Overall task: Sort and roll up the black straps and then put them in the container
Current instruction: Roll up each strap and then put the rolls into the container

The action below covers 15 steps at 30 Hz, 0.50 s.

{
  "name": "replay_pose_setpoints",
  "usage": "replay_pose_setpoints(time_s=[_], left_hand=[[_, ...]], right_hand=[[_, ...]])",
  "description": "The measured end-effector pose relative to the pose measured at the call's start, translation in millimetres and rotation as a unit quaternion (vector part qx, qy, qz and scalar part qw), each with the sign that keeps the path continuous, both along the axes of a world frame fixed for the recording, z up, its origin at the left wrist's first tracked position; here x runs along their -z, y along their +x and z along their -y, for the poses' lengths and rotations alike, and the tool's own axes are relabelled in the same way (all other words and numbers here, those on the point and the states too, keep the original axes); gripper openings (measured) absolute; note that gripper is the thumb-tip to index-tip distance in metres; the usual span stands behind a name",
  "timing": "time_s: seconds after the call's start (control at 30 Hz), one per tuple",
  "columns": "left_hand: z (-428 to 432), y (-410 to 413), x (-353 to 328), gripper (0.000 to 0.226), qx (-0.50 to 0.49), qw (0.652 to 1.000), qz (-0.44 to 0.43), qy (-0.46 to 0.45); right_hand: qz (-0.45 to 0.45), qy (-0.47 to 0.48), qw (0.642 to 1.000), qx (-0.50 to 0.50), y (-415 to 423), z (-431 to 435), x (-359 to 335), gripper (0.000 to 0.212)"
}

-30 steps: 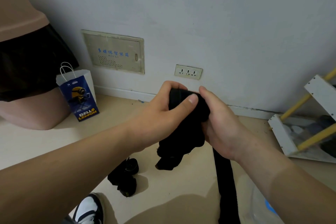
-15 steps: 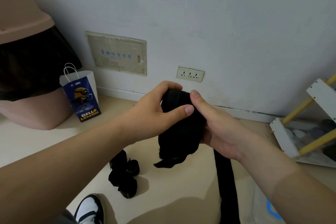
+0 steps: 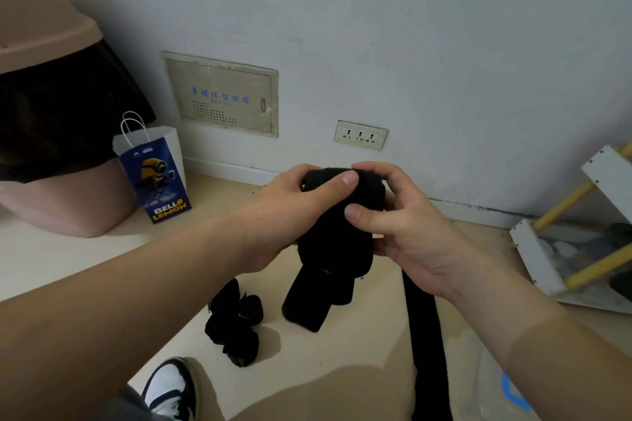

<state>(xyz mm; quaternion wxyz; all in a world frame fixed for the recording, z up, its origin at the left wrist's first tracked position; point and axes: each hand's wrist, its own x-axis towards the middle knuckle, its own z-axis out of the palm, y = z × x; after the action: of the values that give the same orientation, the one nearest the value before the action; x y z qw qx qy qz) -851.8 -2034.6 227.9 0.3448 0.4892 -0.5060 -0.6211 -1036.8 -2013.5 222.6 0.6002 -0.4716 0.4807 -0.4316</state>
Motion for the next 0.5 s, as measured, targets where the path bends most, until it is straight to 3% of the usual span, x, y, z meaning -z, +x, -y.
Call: replay_pose_setpoints(time_s=[0.23,0.4,0.5], left_hand=[[0.3,5.3,-5.0,0.054,0.000,0.997,-0.027,-0.077],[-2.2,11.7,-5.4,0.062,0.041,0.993,-0.007,-0.112],[-3.2,9.5,-2.3,0.078,0.012,0.996,-0.001,-0.090]], right_hand=[[0.047,0.118,0.991,-0.050,0.9,0.5,-11.5,0.058],[0.007,0.104,0.993,-0.062,-1.9,1.9,-5.2,0.063],[0.002,0.083,0.995,-0.052,-1.9,2.9,-4.4,0.060]])
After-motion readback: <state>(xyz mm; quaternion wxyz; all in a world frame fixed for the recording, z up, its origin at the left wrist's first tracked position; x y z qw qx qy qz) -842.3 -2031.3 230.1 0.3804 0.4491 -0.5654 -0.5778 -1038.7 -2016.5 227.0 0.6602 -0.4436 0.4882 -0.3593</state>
